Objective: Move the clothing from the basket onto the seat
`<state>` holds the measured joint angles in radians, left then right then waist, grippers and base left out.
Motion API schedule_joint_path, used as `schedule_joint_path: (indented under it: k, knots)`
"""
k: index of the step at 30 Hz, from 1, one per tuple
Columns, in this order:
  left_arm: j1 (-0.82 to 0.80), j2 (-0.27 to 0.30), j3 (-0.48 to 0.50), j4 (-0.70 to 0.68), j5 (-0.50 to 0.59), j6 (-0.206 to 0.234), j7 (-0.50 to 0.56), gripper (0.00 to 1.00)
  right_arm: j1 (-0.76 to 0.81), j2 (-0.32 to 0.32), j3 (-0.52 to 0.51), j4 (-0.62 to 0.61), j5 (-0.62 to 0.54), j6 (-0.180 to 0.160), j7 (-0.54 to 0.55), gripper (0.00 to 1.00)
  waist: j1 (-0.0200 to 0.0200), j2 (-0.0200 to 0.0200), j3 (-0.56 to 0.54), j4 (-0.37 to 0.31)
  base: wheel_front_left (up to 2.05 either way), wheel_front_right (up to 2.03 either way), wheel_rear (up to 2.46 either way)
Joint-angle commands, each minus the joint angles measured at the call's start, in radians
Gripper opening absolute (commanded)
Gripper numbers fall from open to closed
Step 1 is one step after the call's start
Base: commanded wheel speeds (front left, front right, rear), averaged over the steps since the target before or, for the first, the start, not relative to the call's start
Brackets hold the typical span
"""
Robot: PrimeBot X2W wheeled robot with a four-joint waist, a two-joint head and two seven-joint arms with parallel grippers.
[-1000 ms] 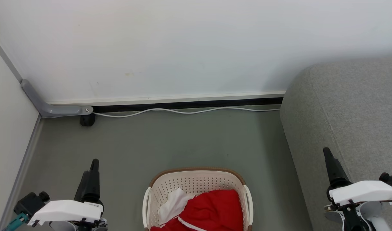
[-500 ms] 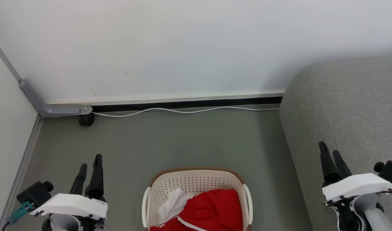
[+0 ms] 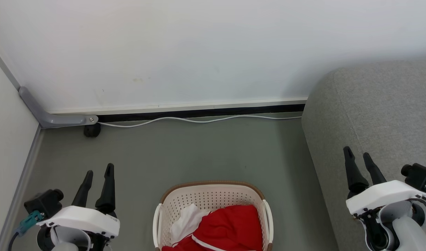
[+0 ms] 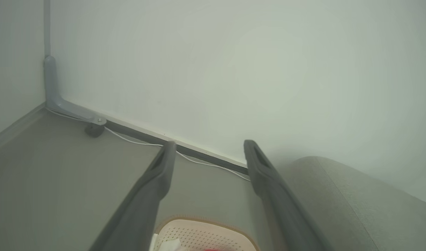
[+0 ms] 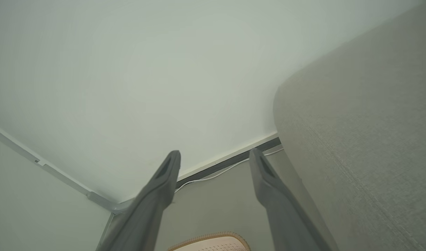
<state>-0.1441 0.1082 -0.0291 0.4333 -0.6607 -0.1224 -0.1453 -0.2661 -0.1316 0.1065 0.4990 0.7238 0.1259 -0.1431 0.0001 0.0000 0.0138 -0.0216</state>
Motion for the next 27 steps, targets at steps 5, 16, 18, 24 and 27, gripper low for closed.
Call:
schedule_joint_path:
  k: [5,16,18,24,27]
  knots:
    - [-0.074,0.026,0.018,-0.016,0.089,-0.006,-0.03,1.0,-0.063,-0.021,0.026,-0.013,-0.086,0.004,-0.032,1.0,-0.0001,0.0,0.0,-0.002,0.0,0.0,0.0]
    - [-0.1,0.038,0.02,0.006,0.229,-0.007,-0.062,1.0,-0.097,-0.032,0.053,0.014,-0.214,0.004,-0.064,1.0,-0.0001,0.0,0.004,-0.006,0.0,0.0,0.0]
    - [-0.105,0.039,0.021,0.012,0.254,-0.007,-0.068,1.0,-0.104,-0.035,0.055,0.019,-0.236,0.004,-0.07,1.0,-0.0001,0.0,0.005,-0.006,0.0,0.0,0.0]
    - [-0.12,0.044,0.024,0.026,0.327,-0.008,-0.085,1.0,-0.12,-0.039,0.06,0.034,-0.307,0.004,-0.087,1.0,-0.0001,0.0,0.005,-0.008,0.0,0.0,0.0]
    - [-0.125,0.044,0.028,0.032,0.363,-0.008,-0.094,1.0,-0.126,-0.042,0.06,0.041,-0.344,0.005,-0.096,1.0,-0.0001,0.0,0.004,-0.009,0.0,0.0,0.0]
